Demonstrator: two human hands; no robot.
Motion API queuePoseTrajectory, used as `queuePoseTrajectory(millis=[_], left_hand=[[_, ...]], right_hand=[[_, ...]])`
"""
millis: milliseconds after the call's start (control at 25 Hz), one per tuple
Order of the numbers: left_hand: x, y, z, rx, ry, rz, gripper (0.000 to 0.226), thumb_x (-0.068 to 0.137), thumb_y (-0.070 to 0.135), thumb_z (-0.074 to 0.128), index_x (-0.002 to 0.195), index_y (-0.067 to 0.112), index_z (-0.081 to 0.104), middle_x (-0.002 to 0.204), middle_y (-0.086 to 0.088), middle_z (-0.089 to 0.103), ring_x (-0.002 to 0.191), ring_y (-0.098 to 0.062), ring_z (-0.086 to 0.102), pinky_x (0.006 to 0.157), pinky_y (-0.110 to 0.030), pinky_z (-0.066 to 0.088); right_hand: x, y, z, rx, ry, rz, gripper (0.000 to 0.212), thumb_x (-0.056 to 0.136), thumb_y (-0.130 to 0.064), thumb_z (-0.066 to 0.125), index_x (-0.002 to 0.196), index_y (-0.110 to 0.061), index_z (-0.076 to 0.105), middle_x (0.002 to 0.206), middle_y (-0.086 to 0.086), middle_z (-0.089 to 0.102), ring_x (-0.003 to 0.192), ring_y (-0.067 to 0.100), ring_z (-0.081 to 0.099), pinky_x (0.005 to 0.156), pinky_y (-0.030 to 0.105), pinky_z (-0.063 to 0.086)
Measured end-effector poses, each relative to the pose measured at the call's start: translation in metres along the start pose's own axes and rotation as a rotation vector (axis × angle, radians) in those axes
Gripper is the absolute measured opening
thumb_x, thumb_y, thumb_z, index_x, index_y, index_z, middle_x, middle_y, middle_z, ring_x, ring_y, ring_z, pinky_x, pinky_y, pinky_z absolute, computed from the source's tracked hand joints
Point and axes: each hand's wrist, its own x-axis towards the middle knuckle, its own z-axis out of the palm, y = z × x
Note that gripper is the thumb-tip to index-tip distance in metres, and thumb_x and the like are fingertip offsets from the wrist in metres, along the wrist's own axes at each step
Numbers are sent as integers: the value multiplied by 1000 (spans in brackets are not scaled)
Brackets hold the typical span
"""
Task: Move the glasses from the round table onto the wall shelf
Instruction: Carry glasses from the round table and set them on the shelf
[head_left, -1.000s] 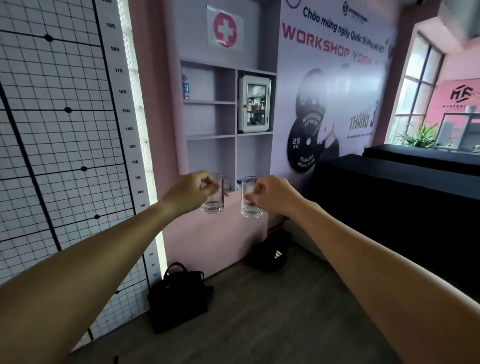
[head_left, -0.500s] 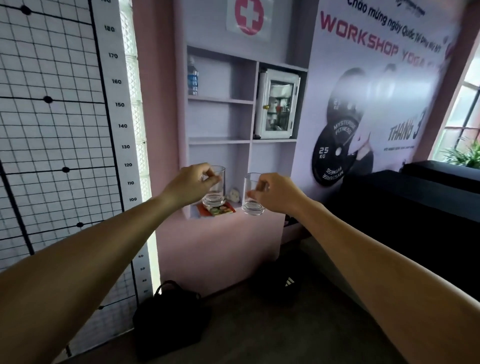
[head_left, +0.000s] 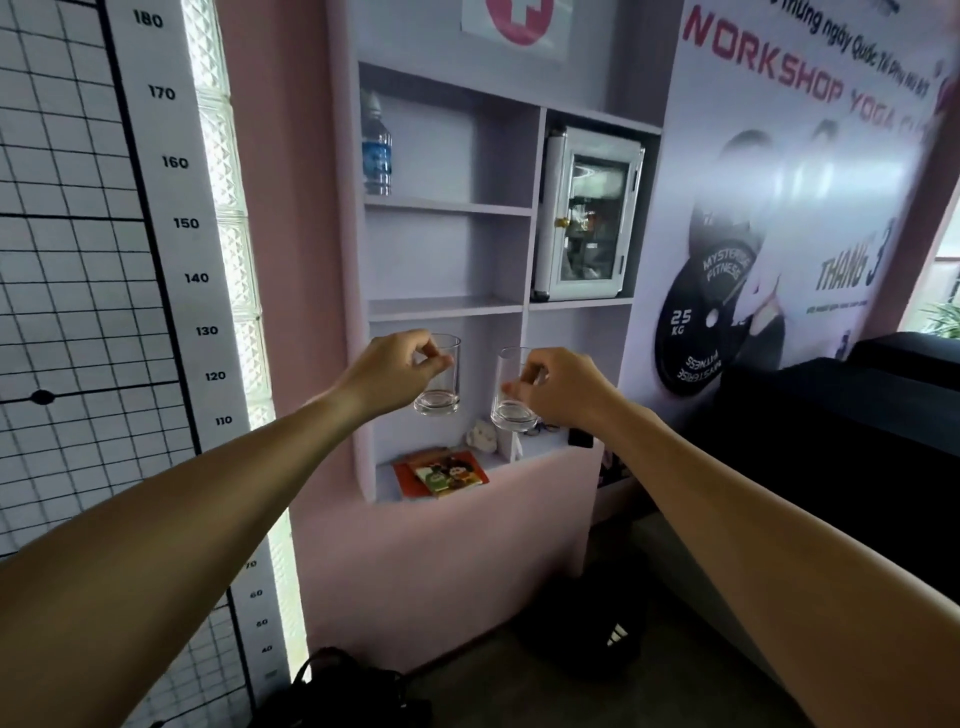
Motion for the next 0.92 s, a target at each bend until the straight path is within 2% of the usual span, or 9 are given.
queuePoseTrajectory(millis=[160,360,560,720,920], left_hand=[[54,-31,1,16,27,-8,24,85,58,55,72,38,55,65,17,56,60,0,52,55,-25,35],[112,-62,11,43,88,-30,24,87,53,58,71,36,56,58,14,56,51,-1,49,54,-25,36],[168,-92,14,172,130,-70,22,89,55,56,76,37,56,75,12,61,73,-15,60,65,-31,46],[215,-114,14,232,205,-75,22,93,50,57,81,32,57,69,16,56,66,-6,53,60,-28,39],[267,-143,26,283,259,-176,27,94,46,59,69,37,51,67,21,54,64,-5,52,60,-27,37]], right_hand=[[58,8,12,32,32,-25,26,82,-44,72,68,-29,57,78,-11,58,74,9,56,64,29,46],[133,23,27,50,25,-67,24,83,-43,72,71,-27,60,76,-11,58,71,5,55,56,24,41],[224,33,44,58,15,-156,22,83,-42,72,75,-22,64,77,-6,61,78,18,60,70,31,49],[301,39,58,117,13,-242,21,82,-40,73,77,-21,66,75,-5,61,77,19,61,70,29,48],[384,50,77,152,-51,-324,21,80,-42,74,78,-23,66,82,-3,63,82,20,62,77,32,52]])
